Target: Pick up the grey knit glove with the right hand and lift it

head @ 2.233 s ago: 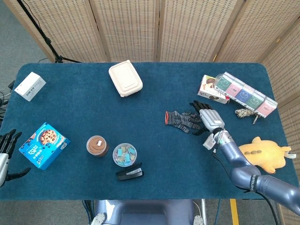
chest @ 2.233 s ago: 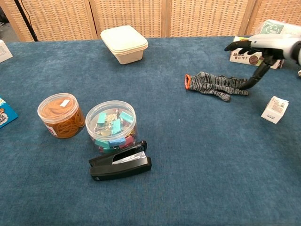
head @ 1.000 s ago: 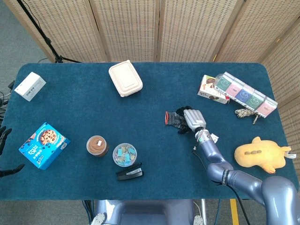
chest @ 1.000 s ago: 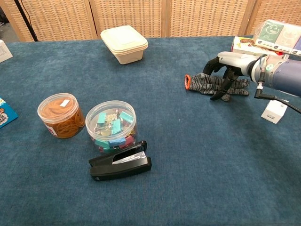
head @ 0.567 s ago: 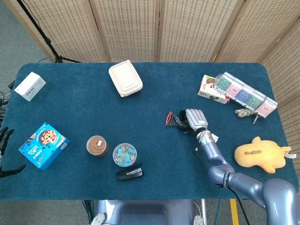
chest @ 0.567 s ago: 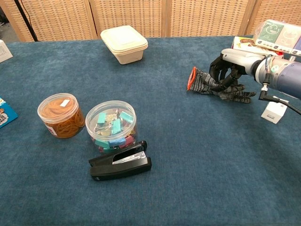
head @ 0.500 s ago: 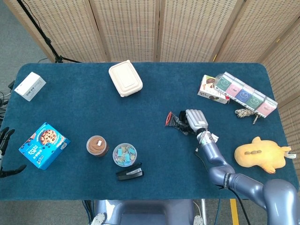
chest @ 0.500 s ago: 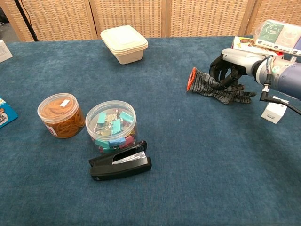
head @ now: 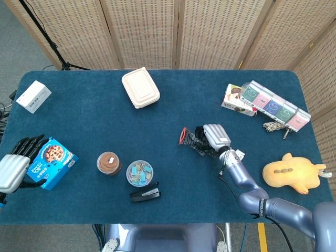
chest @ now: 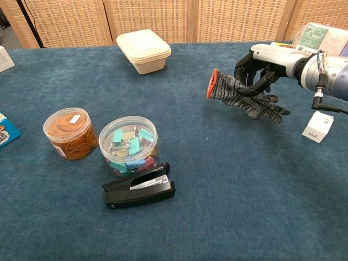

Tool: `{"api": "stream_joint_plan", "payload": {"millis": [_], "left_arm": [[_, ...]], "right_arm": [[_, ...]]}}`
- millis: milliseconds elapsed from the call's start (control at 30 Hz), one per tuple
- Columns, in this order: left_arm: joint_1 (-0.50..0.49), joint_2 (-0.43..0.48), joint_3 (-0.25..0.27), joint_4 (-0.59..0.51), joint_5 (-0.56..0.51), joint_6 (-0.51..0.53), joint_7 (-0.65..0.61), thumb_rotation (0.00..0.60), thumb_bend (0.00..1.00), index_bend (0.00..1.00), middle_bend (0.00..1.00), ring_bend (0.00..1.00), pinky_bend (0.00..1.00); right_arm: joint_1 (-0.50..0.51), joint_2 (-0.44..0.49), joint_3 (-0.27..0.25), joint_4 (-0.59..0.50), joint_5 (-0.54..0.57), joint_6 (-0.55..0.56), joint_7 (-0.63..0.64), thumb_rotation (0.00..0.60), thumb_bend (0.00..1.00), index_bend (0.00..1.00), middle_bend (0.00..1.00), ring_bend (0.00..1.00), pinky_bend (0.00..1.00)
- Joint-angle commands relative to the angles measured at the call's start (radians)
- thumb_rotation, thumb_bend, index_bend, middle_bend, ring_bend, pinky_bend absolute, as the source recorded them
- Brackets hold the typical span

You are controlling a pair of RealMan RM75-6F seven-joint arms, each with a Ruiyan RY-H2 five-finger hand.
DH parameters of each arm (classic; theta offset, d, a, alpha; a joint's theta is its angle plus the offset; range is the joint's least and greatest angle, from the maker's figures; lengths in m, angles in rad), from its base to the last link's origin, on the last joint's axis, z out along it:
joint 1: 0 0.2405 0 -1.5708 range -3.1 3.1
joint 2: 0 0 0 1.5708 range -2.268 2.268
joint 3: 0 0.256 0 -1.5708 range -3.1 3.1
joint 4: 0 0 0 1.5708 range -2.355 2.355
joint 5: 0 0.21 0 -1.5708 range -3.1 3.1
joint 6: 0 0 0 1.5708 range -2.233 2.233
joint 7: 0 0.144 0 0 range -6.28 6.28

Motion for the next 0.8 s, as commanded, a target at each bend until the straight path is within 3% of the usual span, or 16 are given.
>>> {"api": "stream_joint_plan", "payload": {"millis": [33,200,433,800], "left_arm": [[-0.056,0.019,-0.012,0.024,0.056,-0.032,-0.008,0.6,0.0,0.0,0.0,0.0,0.0],[-0.136,0.008,-0.02,0.069,0.162,-0.044,-0.003,0.6,0.0,0.0,0.0,0.0,0.0],[-0.248,-0.064,-0.004,0.188,0.287,-0.057,-0.094,0.6,0.0,0.0,0.0,0.0,0.0],[-0.355,-0.14,0.038,0.181,0.371,-0.099,-0.073,0.6,0.0,0.0,0.0,0.0,0.0]], "right_arm": [[0.01,0.056,0.013,-0.09,0.036,-0.027,-0.029,0.6,0.48,0.57,0.55,0.48,0.66],[0.036,0.112,0.026,-0.205,0.09,-0.054,-0.075,0.6,0.49,0.57,0.55,0.48,0.66],[0.097,0.173,0.042,-0.33,0.198,-0.115,-0.111,0.6,0.49,0.58,0.56,0.48,0.66],[0.18,0.196,0.057,-0.418,0.314,-0.13,-0.112,0.6,0.49,0.58,0.56,0.48,0.66]]}}
